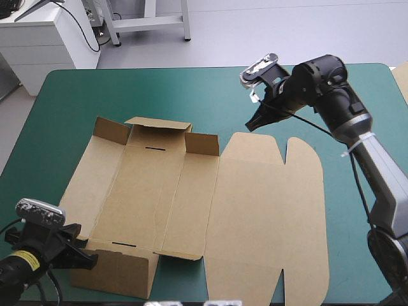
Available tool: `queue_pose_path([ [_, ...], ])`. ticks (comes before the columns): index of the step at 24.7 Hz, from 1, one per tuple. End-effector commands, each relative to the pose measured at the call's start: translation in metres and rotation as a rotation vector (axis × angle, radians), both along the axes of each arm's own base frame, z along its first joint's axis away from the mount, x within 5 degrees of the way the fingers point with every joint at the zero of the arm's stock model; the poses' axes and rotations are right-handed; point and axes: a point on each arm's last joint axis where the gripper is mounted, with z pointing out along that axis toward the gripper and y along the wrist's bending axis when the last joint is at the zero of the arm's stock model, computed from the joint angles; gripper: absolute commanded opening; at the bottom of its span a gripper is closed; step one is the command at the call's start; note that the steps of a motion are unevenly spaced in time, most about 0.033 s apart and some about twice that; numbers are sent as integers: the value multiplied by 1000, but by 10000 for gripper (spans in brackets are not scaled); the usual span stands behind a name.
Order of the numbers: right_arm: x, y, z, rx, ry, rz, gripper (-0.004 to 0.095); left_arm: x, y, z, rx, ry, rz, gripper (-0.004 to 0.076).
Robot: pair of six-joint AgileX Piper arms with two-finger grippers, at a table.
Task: Fold the box
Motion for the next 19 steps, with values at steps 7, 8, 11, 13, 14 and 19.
queue_pose_path([
  [7, -42, -56, 16, 69, -87, -119, -19, 51, -8, 56, 95, -81, 15, -8],
  [8, -48, -59, 10, 72, -95, -127, -19, 58, -10, 59, 103, -73, 12, -8],
  [11, -65, -65, -9, 82, -111, -140, -20, 76, -16, 63, 124, -46, 5, -8],
  [13, -86, -71, -22, 87, -121, -144, -20, 91, -20, 62, 177, -18, -37, -8],
  [14, -93, -73, -26, 89, -122, -146, -20, 96, -22, 60, 188, -8, -45, -8],
  [19, -141, -87, -41, 113, -149, -177, -21, 116, -24, 50, 265, 17, -43, -8],
])
